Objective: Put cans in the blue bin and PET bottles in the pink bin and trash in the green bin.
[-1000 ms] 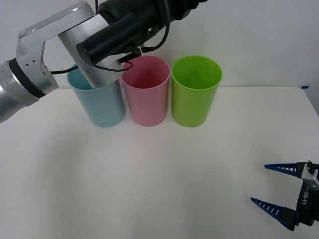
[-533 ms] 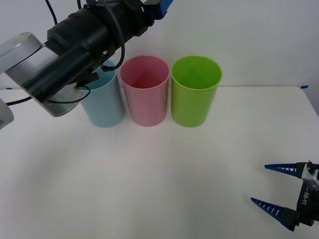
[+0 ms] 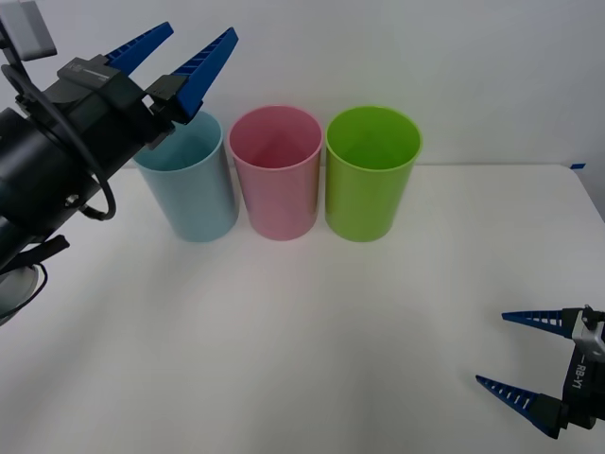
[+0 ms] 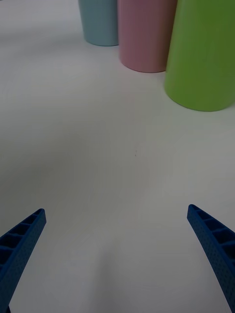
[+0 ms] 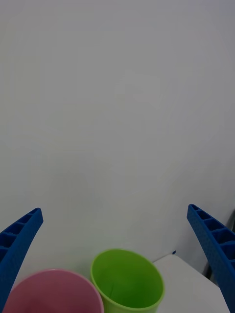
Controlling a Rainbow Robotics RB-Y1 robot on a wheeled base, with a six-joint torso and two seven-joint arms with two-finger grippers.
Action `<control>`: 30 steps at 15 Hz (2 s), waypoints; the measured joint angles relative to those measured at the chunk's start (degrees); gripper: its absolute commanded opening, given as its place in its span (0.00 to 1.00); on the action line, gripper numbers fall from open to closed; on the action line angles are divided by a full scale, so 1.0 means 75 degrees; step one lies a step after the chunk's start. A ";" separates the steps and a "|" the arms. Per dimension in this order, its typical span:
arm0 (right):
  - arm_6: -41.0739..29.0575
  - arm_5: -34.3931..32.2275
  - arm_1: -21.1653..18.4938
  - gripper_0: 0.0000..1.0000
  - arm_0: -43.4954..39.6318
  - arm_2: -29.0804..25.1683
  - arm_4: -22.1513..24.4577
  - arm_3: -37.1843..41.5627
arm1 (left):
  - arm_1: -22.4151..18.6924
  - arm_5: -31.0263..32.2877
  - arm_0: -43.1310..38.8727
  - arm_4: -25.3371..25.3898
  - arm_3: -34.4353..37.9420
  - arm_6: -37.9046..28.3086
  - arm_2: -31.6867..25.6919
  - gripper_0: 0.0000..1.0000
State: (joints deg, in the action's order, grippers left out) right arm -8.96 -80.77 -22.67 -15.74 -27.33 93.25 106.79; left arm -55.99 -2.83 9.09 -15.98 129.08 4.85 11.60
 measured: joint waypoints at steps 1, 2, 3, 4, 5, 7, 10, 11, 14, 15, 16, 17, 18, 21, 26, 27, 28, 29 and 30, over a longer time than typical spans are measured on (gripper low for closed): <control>0.0000 0.0000 0.0000 1.00 0.0001 0.0000 0.0000 0.0000 | 0.0003 0.0257 -0.0429 -0.0097 0.0079 -0.0001 -0.0263 1.00; 0.0000 0.0000 0.0000 1.00 0.0001 0.0000 0.0000 0.0000 | 0.0009 0.0482 -0.0892 -0.0175 0.0153 -0.0002 -0.0526 1.00; 0.0000 0.0000 0.0000 1.00 0.0001 0.0000 0.0000 0.0000 | 0.0019 0.0681 -0.1322 -0.0225 0.0190 0.0009 -0.0755 1.00; 0.0000 0.0000 0.0000 1.00 0.0001 0.0000 0.0000 0.0000 | 0.0064 0.0929 -0.1753 -0.0283 0.0202 0.0032 -0.0990 1.00; 0.0000 0.0000 0.0000 1.00 0.0001 0.0000 0.0000 0.0000 | 0.0143 0.1133 -0.2150 -0.0351 0.0203 0.0042 -0.1210 1.00; 0.0000 0.0000 0.0000 1.00 0.0001 0.0000 0.0000 0.0000 | 0.0284 0.1447 -0.2837 -0.0547 0.0193 0.0011 -0.1551 1.00; 0.0000 0.0000 0.0000 1.00 0.0001 0.0000 0.0000 0.0000 | 0.0391 0.1916 -0.3800 -0.0777 0.0153 -0.0016 -0.1885 1.00; 0.0000 0.0000 0.0000 1.00 0.0001 0.0000 0.0000 0.0000 | 0.0448 0.2121 -0.4098 -0.0848 0.0117 0.0012 -0.1980 1.00; 0.0000 0.0000 0.0000 1.00 0.0001 0.0000 0.0000 0.0000 | 0.0928 0.3060 -0.4703 -0.1564 -0.0228 -0.0023 -0.2211 1.00; 0.0000 0.0000 0.0000 1.00 0.0001 0.0000 0.0000 0.0000 | 0.1003 0.3349 -0.4847 -0.1717 -0.0370 -0.0035 -0.2239 1.00; 0.0000 0.0000 0.0000 1.00 0.0001 0.0000 0.0000 0.0000 | 0.1040 0.3507 -0.5016 -0.1839 -0.0462 -0.0028 -0.2240 1.00; 0.0000 0.0000 0.0000 1.00 0.0001 0.0000 0.0000 0.0000 | 0.1132 0.3608 -0.5203 -0.2061 -0.0510 -0.0034 -0.2240 1.00; 0.0000 0.0000 0.0000 1.00 0.0001 0.0000 0.0000 0.0000 | 0.1291 0.3702 -0.5358 -0.2340 -0.0547 -0.0054 -0.2240 1.00; 0.0000 0.0000 0.0000 1.00 0.0001 0.0000 0.0000 0.0000 | 0.1813 0.4054 -0.5592 -0.3207 -0.0658 -0.0132 -0.2205 1.00; 0.0000 0.0000 0.0000 1.00 0.0001 0.0000 0.0000 0.0000 | 0.2236 0.4294 -0.5687 -0.4314 -0.1109 -0.0330 -0.1757 1.00; 0.0000 0.0000 0.0000 1.00 0.0001 0.0000 0.0000 0.0000 | 0.2243 0.4294 -0.5692 -0.4436 -0.1215 -0.0344 -0.1675 1.00; 0.0000 0.0000 0.0000 1.00 0.0001 0.0000 0.0000 0.0000 | 0.2254 0.4294 -0.5723 -0.4564 -0.1295 -0.0356 -0.1615 1.00; 0.0000 0.0000 0.0000 1.00 0.0001 0.0000 0.0000 0.0000 | 0.2261 0.4306 -0.5762 -0.4693 -0.1362 -0.0368 -0.1588 1.00; 0.0000 0.0000 0.0000 1.00 0.0001 0.0000 0.0000 0.0000 | 0.2262 0.4356 -0.5803 -0.4795 -0.1421 -0.0384 -0.1584 1.00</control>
State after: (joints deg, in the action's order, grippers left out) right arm -8.96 -80.77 -22.67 -15.73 -27.33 93.25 106.79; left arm -39.02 29.84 -34.43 -51.95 118.42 1.97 -0.28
